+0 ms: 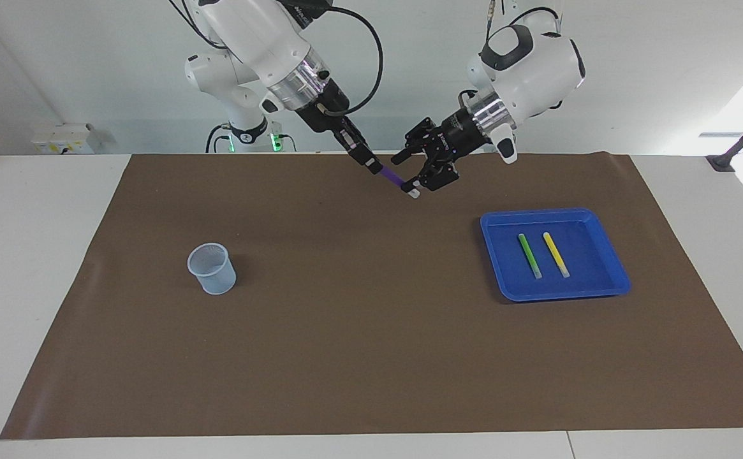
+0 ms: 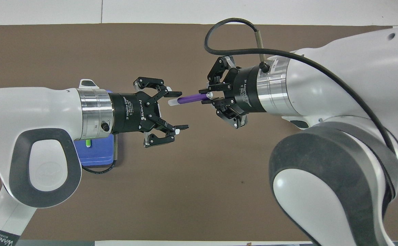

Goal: Transfer and insert pens with both arms
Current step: 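Grasp the pen tip with the right gripper while the left gripper opens, then carry the purple pen to the white cup with the right gripper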

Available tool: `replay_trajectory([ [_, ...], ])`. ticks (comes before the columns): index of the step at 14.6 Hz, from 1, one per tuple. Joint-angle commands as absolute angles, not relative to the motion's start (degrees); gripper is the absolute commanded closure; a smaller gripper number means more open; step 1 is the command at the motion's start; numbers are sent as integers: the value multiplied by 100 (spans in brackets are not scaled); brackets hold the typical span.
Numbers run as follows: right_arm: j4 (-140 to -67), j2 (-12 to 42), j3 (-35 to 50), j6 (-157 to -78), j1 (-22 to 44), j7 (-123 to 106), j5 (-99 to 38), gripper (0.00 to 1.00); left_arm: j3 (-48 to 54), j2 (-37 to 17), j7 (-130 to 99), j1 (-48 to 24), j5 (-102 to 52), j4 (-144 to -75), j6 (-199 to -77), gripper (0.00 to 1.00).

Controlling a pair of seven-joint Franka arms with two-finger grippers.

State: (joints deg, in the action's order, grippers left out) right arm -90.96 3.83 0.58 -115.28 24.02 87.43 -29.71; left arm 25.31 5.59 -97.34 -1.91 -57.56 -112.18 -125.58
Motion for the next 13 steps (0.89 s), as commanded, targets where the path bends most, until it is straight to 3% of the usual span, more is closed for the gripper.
replay_trajectory([
  [1,-8938,545,88,-11374,2286,8526,-2620,100,2470,729,-9677,-211,-5889,-11364,-12577,0],
  [9,-9132,378,70,-9863,1477,5454,-671,100,2435,782,-8941,402,-5792,-11417,-12104,0],
  [13,-9430,255,70,-9817,942,3704,-62,100,2417,817,-7869,1141,-5022,-11400,-11050,0],
])
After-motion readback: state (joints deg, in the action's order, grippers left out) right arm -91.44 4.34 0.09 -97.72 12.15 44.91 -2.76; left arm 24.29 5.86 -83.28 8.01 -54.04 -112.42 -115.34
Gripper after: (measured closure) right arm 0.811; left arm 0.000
